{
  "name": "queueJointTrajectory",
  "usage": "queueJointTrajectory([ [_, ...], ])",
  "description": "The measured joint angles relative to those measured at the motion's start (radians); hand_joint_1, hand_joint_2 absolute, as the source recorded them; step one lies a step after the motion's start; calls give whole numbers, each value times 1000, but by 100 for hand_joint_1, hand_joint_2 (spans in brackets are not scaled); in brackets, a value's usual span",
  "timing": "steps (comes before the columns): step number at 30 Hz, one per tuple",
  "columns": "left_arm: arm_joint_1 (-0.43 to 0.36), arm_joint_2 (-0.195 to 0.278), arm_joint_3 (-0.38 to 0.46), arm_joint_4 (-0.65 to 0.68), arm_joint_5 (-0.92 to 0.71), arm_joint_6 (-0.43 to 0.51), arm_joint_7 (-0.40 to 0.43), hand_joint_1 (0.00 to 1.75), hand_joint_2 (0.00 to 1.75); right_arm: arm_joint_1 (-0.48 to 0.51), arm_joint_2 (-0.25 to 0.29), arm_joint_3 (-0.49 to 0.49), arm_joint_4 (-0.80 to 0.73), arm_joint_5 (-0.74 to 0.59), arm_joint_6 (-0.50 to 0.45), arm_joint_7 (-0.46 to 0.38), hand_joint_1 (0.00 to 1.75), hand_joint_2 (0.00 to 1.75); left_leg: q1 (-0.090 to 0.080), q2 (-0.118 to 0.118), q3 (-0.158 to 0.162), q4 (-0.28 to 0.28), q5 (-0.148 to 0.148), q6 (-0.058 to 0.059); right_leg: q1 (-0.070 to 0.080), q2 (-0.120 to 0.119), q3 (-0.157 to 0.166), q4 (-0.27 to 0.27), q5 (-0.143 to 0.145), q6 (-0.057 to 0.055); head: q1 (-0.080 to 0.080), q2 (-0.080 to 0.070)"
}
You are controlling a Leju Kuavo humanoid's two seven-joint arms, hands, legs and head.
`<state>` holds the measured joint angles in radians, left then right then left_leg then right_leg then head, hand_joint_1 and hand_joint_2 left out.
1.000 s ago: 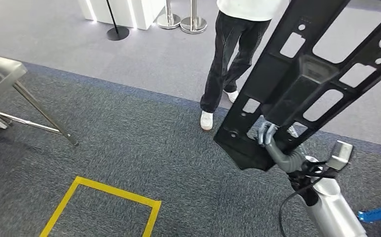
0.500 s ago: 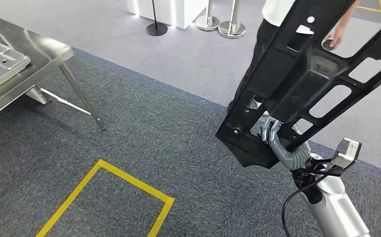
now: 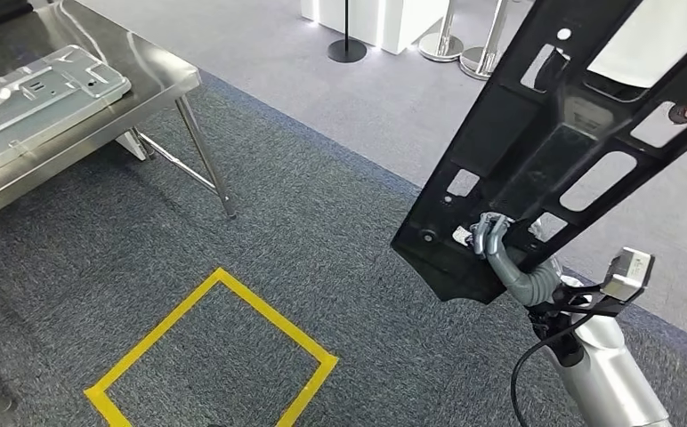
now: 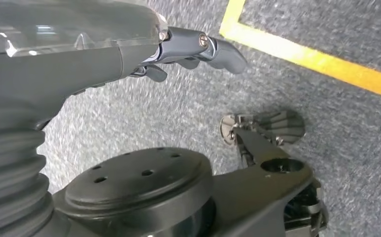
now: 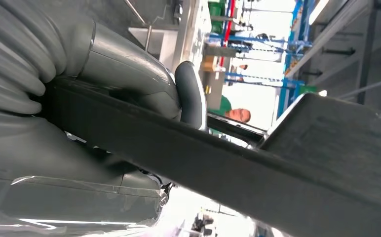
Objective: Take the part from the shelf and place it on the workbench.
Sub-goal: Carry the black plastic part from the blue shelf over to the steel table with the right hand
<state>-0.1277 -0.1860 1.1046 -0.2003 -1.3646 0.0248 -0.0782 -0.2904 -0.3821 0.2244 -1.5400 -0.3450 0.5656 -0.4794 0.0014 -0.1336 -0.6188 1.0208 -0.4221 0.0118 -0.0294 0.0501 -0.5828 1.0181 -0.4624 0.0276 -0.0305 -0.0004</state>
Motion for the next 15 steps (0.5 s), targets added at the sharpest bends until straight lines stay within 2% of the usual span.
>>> queueJointTrajectory([
  [1,3,0,0,0,1,0,0,0,175,-5,2,2,5,2,0,-1,171,175,-1,8,-3,6,-5,-5,-1,-11,3,-3,1,-7,0,0],
  [2,4,1,0,0,1,1,0,0,175,-8,3,3,8,4,-1,-3,171,175,-3,30,-12,27,-18,-11,-2,-23,7,-6,1,-14,0,0],
  [4,2,1,1,0,-2,1,0,0,175,-8,3,3,13,6,-2,-8,171,175,-3,92,-62,135,-77,-19,1,-51,12,-10,-1,-25,0,0],
  [5,1,1,1,0,-4,0,0,0,175,-6,2,3,15,6,-2,-10,171,175,0,112,-97,207,-110,-22,3,-65,13,-10,-3,-27,0,0],
  [6,0,1,1,0,-6,0,-1,0,175,-3,1,3,16,6,-2,-12,171,175,2,122,-127,267,-131,-25,6,-80,14,-9,-4,-29,0,0],
  [7,-1,1,1,0,-8,-1,-1,0,175,0,0,2,17,6,-2,-13,171,175,3,125,-140,295,-134,-25,7,-93,15,-9,-6,-29,0,0],
  [8,-2,1,1,0,-10,-2,-1,0,175,4,-2,2,17,5,-2,-14,171,175,4,128,-131,280,-117,-24,8,-106,18,-9,-9,-28,0,0],
  [9,-2,1,0,0,-13,-2,0,0,175,7,-3,0,16,5,-2,-14,171,175,3,136,-102,226,-85,-22,8,-118,22,-9,-12,-27,0,0],
  [11,-2,2,0,0,-17,-2,0,0,175,14,-8,-6,10,2,-2,-15,171,175,-5,178,-26,81,-28,-9,12,-139,32,-8,-19,-20,0,0],
  [12,-4,2,0,0,-18,-3,0,0,175,17,-11,-9,7,1,-2,-15,171,175,-11,196,-1,32,-16,-1,14,-149,35,-8,-22,-16,0,0],
  [13,-5,2,0,0,-18,-3,0,0,175,21,-13,-12,3,0,-3,-15,171,175,-15,206,9,8,-14,6,17,-158,37,-9,-25,-11,0,0],
  [15,-4,1,-1,0,-18,-4,0,0,175,27,-16,-16,-3,0,-5,-14,171,175,-18,189,8,2,-15,17,20,-179,42,-13,-27,-1,0,0],
])
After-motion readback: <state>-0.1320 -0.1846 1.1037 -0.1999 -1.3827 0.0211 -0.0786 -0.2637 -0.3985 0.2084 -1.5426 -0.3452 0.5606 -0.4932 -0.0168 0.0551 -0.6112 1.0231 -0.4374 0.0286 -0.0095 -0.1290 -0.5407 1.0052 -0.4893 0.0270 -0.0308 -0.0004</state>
